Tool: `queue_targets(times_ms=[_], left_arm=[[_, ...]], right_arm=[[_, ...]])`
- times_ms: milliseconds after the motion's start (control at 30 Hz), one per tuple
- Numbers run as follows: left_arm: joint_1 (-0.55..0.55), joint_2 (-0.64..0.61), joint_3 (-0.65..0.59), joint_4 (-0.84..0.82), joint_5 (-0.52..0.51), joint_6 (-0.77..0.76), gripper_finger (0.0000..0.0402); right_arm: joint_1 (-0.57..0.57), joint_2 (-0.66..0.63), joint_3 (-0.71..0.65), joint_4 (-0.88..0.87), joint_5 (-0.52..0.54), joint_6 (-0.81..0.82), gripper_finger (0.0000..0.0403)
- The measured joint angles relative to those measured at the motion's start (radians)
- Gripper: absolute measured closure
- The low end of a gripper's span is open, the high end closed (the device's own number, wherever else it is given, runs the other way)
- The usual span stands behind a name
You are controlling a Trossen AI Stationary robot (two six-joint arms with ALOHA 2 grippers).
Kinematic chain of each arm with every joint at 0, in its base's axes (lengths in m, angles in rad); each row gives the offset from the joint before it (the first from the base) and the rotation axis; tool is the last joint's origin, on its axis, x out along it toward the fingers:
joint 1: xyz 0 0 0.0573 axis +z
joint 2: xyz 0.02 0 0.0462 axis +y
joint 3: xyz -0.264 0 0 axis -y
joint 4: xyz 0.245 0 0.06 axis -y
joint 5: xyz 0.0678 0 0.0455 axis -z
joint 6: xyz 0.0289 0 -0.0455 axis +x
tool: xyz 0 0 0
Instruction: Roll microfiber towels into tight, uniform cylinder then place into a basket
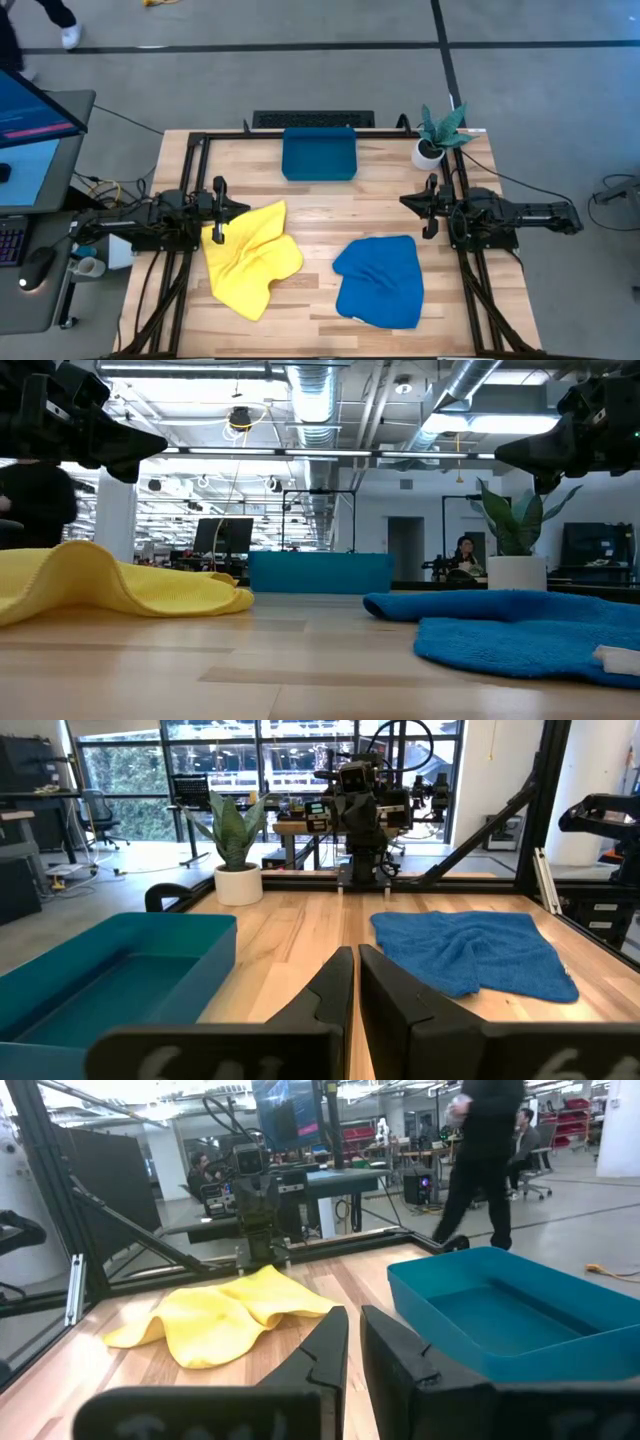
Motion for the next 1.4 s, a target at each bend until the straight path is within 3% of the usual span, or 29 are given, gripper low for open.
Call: queue_targets(times_ms=[1167,1400], left_arm=[[0.000,0.000,0.000,0.000,0.000,0.000,0.0392],[0.000,0.000,0.000,0.000,0.000,0.000,0.0392]], right_arm=[[0.001,0.000,0.000,0.016,0.000,0.000,0.0349],[0.052,0.000,0.000,0.038,-0.004,0.110,0.0349]])
